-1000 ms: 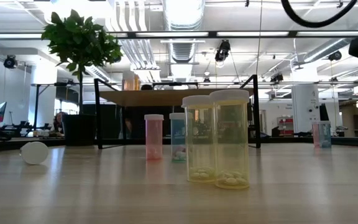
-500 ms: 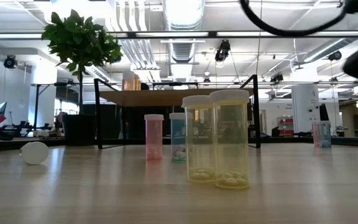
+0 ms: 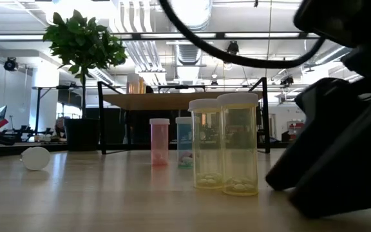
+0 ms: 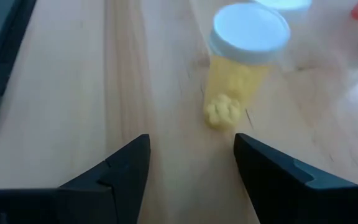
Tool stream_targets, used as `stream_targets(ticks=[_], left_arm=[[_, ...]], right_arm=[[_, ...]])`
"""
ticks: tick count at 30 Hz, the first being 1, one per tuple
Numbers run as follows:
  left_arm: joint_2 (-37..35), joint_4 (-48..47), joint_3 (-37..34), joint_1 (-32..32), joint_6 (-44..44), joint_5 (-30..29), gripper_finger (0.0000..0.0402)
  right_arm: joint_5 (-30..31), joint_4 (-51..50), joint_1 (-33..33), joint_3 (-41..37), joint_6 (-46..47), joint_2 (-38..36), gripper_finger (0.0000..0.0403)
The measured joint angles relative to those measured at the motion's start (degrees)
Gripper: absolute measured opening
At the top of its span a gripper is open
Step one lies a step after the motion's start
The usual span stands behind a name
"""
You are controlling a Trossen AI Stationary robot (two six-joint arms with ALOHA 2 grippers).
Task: Pick and place medicine bottles onto shelf by color
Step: Put the yellow pill bottle on the shelf
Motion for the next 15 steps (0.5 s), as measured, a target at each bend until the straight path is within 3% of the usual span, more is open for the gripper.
stream_targets(ticks=[6,15], left_arm=[[0.0,0.0,-0.6,-0.5,-1.7,0.0,0.0193],[0.0,0.0,-0.6,-0.8,-1.8,-0.3,0.0193]], right_arm=[[4.3,-6.7,-0.1,6.2,0.4,2.8,0.0226],[6.0,-7.8,-2.2,6.9,-0.2,2.9,0.0226]])
